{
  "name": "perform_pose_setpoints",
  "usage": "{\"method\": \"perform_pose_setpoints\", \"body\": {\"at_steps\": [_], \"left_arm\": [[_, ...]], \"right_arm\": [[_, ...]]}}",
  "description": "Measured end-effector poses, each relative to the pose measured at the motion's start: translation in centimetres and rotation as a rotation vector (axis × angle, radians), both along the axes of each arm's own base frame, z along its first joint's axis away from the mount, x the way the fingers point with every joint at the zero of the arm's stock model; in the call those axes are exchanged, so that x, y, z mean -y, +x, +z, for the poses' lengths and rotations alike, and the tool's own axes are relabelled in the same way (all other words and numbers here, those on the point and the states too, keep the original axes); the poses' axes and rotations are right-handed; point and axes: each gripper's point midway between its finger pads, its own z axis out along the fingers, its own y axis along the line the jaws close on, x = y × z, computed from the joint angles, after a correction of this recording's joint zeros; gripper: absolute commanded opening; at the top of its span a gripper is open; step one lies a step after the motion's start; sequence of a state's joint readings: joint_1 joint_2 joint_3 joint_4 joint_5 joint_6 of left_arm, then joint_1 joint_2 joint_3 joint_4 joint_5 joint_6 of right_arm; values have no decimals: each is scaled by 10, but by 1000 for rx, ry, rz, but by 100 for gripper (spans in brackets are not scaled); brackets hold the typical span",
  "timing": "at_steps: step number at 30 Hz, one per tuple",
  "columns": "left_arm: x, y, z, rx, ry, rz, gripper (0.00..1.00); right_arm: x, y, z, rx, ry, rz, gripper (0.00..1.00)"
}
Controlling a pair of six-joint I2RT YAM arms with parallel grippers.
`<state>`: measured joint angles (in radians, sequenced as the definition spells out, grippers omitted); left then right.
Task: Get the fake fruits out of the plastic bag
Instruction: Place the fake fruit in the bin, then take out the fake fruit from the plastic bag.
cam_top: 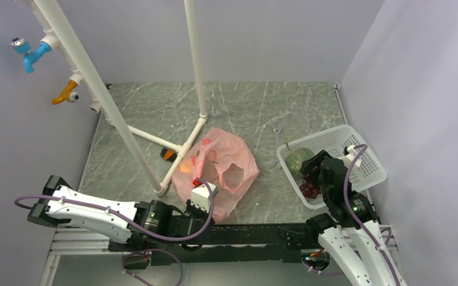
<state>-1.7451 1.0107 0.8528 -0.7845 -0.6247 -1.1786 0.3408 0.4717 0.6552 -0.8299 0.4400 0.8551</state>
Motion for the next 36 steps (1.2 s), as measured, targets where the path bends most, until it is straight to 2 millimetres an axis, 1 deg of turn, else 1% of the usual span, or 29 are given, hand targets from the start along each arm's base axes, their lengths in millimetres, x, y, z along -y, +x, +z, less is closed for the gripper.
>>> {"method": "perform_pose_setpoints", "body": {"at_steps": [3, 4, 6, 9, 10, 11, 14, 16, 17, 20, 22, 23, 25, 28, 30, 33, 35, 36], "left_arm": [[0, 0, 0, 4, 4, -5, 0], [0, 0, 0, 5, 4, -5, 0], [0, 0, 0, 6, 6, -7, 0], [0, 0, 0, 7, 5, -8, 0], [0, 0, 0, 6, 5, -7, 0], [0, 0, 0, 6, 4, -7, 0], [-1, 0, 2, 5, -4, -7, 0], [-1, 0, 4, 4, -13, -7, 0], [-1, 0, 5, 3, -17, -8, 0], [-1, 0, 6, 3, -19, -9, 0], [-3, 0, 5, 5, -12, -8, 0], [-4, 1, 4, 6, -8, -8, 0], [-5, 1, 4, 7, -3, -7, 0], [-6, 1, 5, 5, -6, -6, 0], [-6, 0, 7, 2, -19, -8, 0], [-5, -1, 11, 0, -40, -12, 0], [-4, -1, 14, -1, -51, -14, 0], [-4, -2, 14, 1, -50, -17, 0]], "right_arm": [[-3, -1, 14, 52, 15, 27, 77], [-7, 2, 19, 73, 20, 55, 78], [-24, 8, 31, 121, 41, 157, 80], [-60, 16, 47, 176, 91, 355, 79], [-78, 18, 51, 187, 121, 444, 79], [-91, 19, 53, 190, 146, 509, 79], [-133, 17, 62, 209, 217, 730, 80], [-160, 8, 66, 221, 233, 871, 79], [-177, -2, 67, 223, 231, 958, 77], [-231, -44, 75, 208, 218, 1235, 64], [-261, -65, 80, 211, 211, 1364, 52], [-275, -73, 78, 207, 203, 1411, 47], [-295, -84, 62, 171, 176, 1466, 46], [-313, -88, 33, 125, 113, 1479, 48], [-322, -89, 11, 123, 54, 1477, 50], [-327, -89, -24, 120, -40, 1475, 50], [-331, -80, -43, 121, -103, 1454, 50], [-333, -72, -53, 127, -139, 1431, 49]]}}
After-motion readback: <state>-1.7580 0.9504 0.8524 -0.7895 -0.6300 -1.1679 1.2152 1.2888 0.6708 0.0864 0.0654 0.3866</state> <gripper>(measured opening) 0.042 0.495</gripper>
